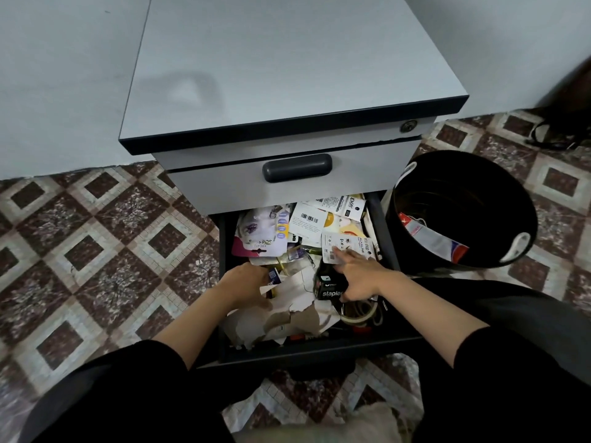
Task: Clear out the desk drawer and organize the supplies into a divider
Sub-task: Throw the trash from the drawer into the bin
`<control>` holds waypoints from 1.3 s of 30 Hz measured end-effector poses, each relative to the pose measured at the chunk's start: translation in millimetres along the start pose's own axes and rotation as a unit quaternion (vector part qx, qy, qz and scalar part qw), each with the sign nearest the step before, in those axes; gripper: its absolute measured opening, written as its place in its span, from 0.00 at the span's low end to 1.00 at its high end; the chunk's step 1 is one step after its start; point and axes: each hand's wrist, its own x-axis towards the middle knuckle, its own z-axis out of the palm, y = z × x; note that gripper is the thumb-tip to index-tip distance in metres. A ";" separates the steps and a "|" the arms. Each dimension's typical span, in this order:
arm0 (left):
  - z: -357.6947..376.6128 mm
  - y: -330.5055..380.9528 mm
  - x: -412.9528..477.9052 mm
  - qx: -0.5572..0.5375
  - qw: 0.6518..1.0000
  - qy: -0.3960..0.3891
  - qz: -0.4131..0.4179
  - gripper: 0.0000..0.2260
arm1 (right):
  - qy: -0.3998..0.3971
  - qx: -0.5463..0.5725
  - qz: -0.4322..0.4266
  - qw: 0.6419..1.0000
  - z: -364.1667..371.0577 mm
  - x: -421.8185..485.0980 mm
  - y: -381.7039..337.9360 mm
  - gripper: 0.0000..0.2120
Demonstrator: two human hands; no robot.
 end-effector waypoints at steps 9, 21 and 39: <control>3.0 -9.3 -1.6 -0.089 0.995 -0.033 -0.006 0.28 | 0.203 0.020 0.011 0.979 0.0 -12.9 -2.6 0.26; -8.3 -15.2 -24.1 -0.243 0.970 -0.019 0.002 0.10 | 0.368 0.180 0.060 0.910 -24.8 -43.3 9.0 0.25; -47.6 42.3 -63.6 -0.660 0.750 0.000 -0.048 0.09 | 0.358 0.567 0.111 0.733 -54.3 -119.7 58.9 0.14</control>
